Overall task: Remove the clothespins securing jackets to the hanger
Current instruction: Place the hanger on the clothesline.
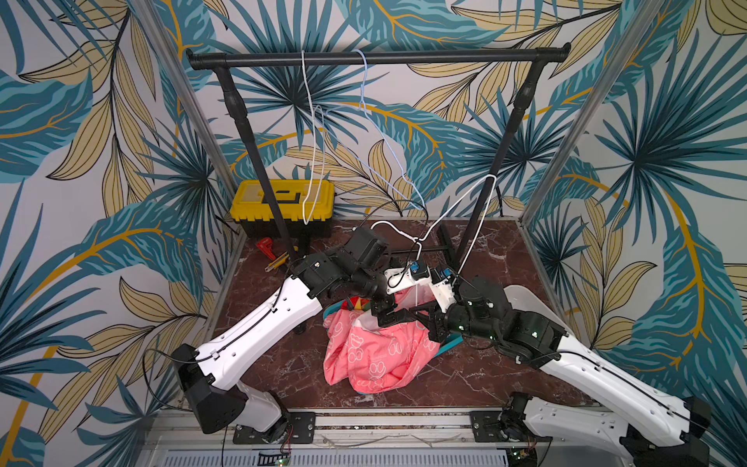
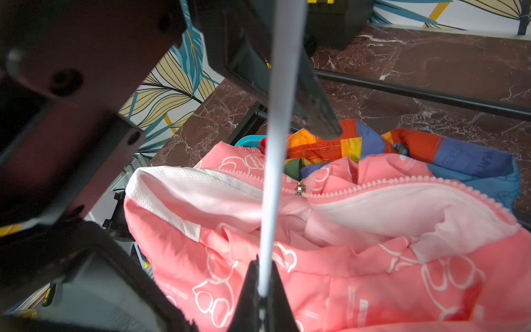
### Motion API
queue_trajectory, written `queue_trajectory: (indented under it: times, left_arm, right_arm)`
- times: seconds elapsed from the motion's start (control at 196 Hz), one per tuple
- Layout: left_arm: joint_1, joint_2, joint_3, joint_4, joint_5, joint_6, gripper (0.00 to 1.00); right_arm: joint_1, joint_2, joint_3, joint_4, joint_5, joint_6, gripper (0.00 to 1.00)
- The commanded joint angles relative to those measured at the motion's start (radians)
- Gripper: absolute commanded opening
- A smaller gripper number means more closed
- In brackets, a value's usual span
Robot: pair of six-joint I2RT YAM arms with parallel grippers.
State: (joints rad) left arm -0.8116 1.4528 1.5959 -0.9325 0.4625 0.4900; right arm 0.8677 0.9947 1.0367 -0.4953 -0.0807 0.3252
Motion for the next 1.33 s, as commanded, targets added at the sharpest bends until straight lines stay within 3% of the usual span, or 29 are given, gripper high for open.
queue_trajectory:
  times: [0.0,0.112,0.317,0.46,0.761,0.976,1.216,1.324]
  left_arm:
    - [-0.026,-0.046,-0.053,-0.026,-0.02,0.005,1.0]
    - [-0.047,-0.115,-0.123,-0.026,-0.048,-0.042,1.0]
    - [-0.051,-0.292,-0.216,-0.025,-0.006,-0.132,1.0]
    - [-0.051,-0.401,-0.268,-0.019,-0.036,-0.177,1.0]
    - [-0.051,-0.511,-0.385,0.056,-0.066,-0.234,1.0]
    - [-0.051,-0.507,-0.419,0.108,-0.059,-0.25,1.0]
    - [-0.052,-0.526,-0.448,0.135,-0.054,-0.279,1.0]
    - [-0.052,-0.541,-0.468,0.157,-0.041,-0.294,1.0]
  right_arm:
    - [0.0,-0.02,-0.009,0.073,0.107,0.009,0.0]
    - [-0.004,-0.043,-0.02,0.069,0.333,0.068,0.0]
    - [-0.015,-0.1,-0.083,0.062,0.558,0.137,0.0]
    - [-0.015,-0.188,-0.123,0.064,0.716,0.156,0.0]
    - [-0.015,-0.305,-0.102,0.197,0.713,-0.027,0.0]
    - [-0.015,-0.066,0.158,0.268,0.841,-0.187,0.0]
    - [-0.022,0.214,0.416,0.628,1.007,-0.439,0.0]
    - [-0.056,0.36,0.559,0.685,1.034,-0.489,0.0]
